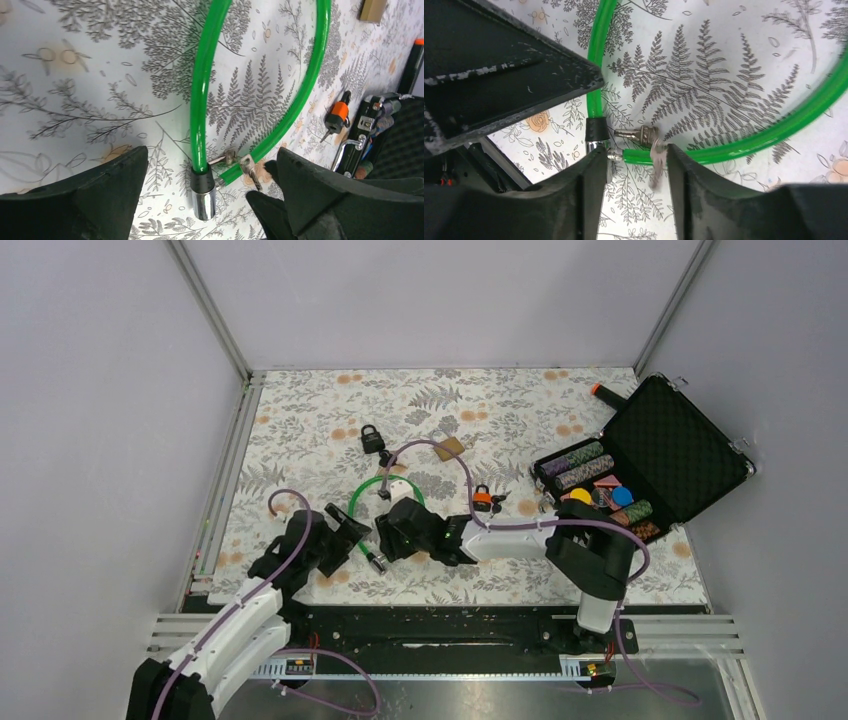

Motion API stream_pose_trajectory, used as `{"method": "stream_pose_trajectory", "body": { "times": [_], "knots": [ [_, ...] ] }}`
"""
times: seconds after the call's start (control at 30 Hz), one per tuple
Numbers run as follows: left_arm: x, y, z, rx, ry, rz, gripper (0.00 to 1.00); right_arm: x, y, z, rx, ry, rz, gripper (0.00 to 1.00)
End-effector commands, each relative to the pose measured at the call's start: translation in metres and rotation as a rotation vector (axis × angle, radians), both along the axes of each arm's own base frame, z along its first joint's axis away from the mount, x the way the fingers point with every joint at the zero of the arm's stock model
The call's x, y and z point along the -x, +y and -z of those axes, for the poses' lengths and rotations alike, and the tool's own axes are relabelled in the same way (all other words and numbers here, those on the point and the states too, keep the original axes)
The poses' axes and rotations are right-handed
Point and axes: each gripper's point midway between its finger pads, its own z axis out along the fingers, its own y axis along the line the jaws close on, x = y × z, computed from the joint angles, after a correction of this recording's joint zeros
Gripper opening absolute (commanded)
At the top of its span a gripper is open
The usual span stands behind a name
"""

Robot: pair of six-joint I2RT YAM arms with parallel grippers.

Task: Lock with the key
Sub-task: Place the key at the center of the board, then reset both arms

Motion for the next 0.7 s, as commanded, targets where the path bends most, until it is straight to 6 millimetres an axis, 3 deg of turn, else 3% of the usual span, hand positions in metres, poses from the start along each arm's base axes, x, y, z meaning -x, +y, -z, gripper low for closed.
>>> {"method": "stream_pose_trajectory", "body": {
  "times": [0.0, 0.1, 0.17, 0.2, 0.37, 0.43, 0.6, 0.67],
  "knots": [
    [0.002, 0.017, -0.015, -0.073, 0.001, -0.051, 0.99, -0.019, -0.014, -0.053, -0.067, -0.08, 0.089, 0.59],
    [-0.003, 0.018, -0.043, -0.071, -0.06, -0.047, 0.99, -0.033, -0.045, -0.079, -0.063, -0.14, 0.165, 0.66],
    [-0.005, 0.019, -0.065, -0.077, -0.101, -0.045, 0.99, -0.042, -0.076, -0.098, -0.045, -0.191, 0.241, 0.71],
    [-0.006, 0.021, -0.077, -0.086, -0.126, -0.043, 0.99, -0.044, -0.096, -0.103, -0.021, -0.213, 0.28, 0.74],
    [-0.009, 0.038, -0.141, -0.173, -0.269, -0.044, 0.99, -0.052, -0.196, -0.173, -0.005, -0.404, 0.506, 0.86],
    [-0.007, 0.05, -0.173, -0.23, -0.335, -0.057, 0.99, -0.046, -0.241, -0.207, -0.01, -0.495, 0.596, 0.98],
    [0.006, 0.081, -0.219, -0.384, -0.437, -0.086, 0.99, -0.015, -0.342, -0.287, -0.083, -0.615, 0.8, 0.99],
    [0.013, 0.092, -0.235, -0.425, -0.484, -0.104, 0.99, -0.001, -0.374, -0.312, -0.143, -0.646, 0.844, 0.99]
  ]
}}
